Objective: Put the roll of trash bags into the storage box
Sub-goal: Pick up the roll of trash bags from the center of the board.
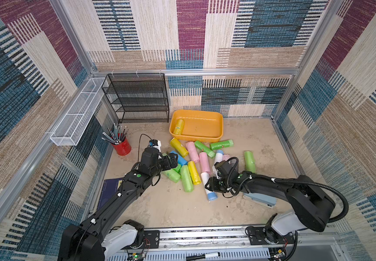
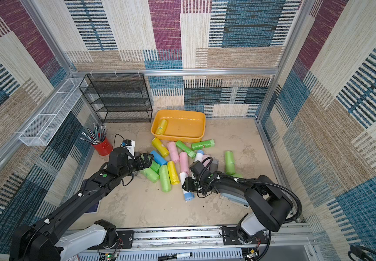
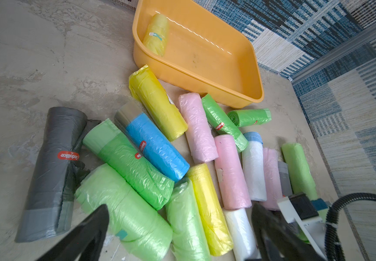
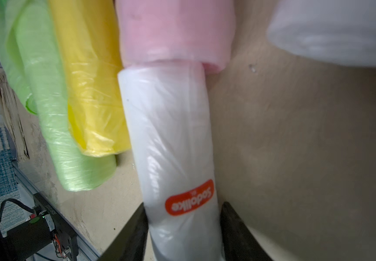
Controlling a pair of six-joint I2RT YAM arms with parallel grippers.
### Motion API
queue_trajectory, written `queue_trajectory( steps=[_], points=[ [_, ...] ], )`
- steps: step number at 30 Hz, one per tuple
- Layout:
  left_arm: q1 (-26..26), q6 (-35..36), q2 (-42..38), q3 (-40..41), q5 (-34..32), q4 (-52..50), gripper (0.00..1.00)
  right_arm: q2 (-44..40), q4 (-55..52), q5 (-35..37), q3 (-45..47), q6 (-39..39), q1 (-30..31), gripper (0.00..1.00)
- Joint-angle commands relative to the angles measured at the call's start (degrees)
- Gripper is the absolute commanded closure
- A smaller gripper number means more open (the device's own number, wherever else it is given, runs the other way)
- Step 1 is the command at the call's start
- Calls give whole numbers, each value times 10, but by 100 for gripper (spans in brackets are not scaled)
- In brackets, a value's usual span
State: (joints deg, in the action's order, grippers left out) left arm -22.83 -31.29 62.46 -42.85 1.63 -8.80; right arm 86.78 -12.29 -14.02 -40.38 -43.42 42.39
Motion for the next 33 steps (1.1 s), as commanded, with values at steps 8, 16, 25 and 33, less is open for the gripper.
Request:
queue_trajectory(
  steps=[8,16,25,33],
  points=[
    [0,4,1,7,5,21,2,13,16,4,-4,-2,6,52],
    [0,-10,5,0,4,10,0,11,35,-2,5,-16,6,59],
    [0,2,17,-11,1,-14,3,4,58,-1,11,-37,7,64],
    [1,8,20,-12,19,-7,5,-30,89,2,37,-59,7,65]
  ],
)
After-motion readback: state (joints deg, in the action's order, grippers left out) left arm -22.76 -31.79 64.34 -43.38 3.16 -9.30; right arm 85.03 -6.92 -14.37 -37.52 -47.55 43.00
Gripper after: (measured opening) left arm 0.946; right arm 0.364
